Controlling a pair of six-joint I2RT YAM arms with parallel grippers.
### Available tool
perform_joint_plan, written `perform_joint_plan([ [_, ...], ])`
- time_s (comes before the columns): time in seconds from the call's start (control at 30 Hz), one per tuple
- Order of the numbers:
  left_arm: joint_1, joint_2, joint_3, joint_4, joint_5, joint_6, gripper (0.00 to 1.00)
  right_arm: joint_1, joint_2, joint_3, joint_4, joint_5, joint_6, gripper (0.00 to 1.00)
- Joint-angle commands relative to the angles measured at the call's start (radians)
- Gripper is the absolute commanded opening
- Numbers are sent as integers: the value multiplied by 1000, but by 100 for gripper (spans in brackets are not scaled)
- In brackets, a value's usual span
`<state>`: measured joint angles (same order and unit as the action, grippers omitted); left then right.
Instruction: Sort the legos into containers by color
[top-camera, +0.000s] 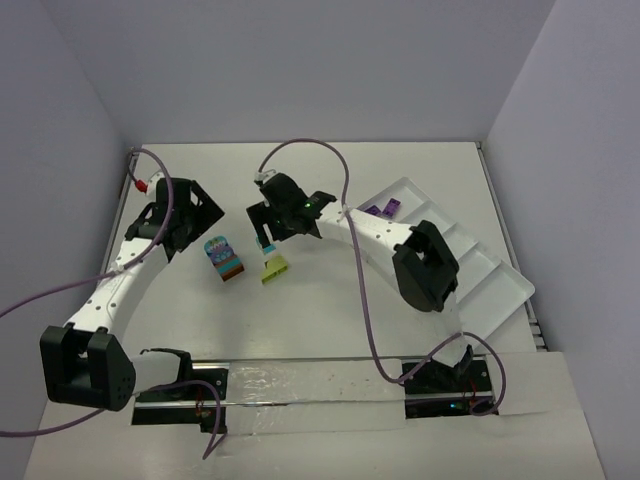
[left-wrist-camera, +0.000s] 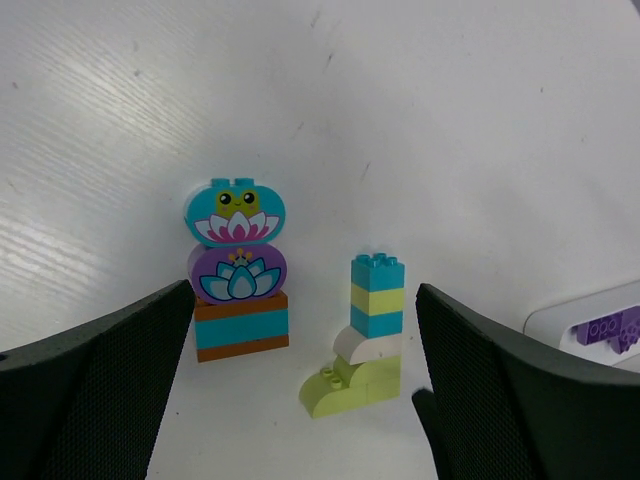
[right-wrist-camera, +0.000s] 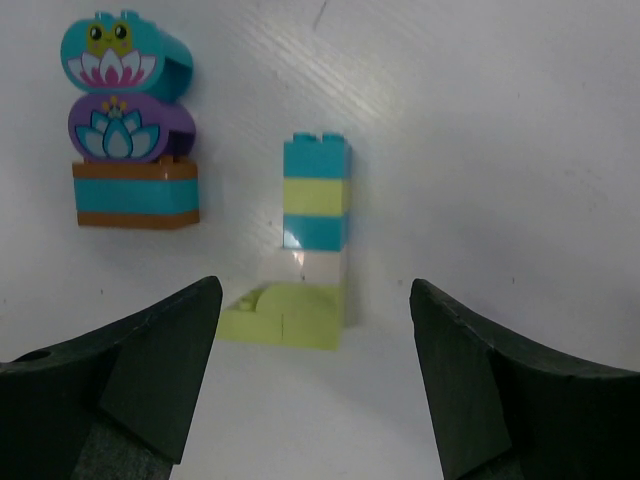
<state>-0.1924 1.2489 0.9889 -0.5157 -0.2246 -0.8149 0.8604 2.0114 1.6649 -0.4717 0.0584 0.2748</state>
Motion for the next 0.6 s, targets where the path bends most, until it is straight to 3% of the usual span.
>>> perform_joint_plan([
  [0.0,26,-65,3,-24,-43,-39,99,-3,131,175,-108,30,-6,84],
  [0.23,38,-91,-13,-17,-19,-45,99,-1,288,366,-167,28,-7,85],
  [0.57,39,-94,-9,-21,-21,-39,99,1,457,613,-247,36,-33,72],
])
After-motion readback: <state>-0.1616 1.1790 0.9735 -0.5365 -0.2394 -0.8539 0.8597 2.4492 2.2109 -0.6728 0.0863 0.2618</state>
